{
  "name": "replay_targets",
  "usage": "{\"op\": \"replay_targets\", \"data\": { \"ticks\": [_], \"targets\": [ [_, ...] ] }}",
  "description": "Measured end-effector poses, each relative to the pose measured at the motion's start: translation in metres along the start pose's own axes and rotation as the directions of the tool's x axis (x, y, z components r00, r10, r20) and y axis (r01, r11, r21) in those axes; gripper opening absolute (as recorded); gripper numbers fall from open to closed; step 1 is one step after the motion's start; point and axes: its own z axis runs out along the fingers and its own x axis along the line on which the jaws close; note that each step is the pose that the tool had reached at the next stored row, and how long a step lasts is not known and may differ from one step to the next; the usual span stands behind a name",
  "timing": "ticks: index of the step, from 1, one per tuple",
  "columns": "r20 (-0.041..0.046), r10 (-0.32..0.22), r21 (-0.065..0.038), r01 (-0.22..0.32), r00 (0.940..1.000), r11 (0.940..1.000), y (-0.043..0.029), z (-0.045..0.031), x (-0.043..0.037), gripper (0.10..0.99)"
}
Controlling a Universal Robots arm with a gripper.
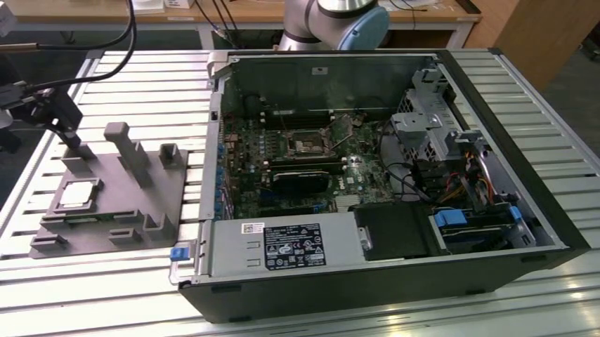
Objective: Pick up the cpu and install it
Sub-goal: 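Pick up the cpu and move it towards the insertion slot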
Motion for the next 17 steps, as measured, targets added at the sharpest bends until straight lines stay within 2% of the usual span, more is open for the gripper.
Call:
{"op": "replay_targets", "data": {
  "ticks": [17],
  "targets": [
    [0.0000,0.000,0.000,0.000,1.0000,1.0000,-0.0005,0.0098,0.0003,0.878]
  ]
}}
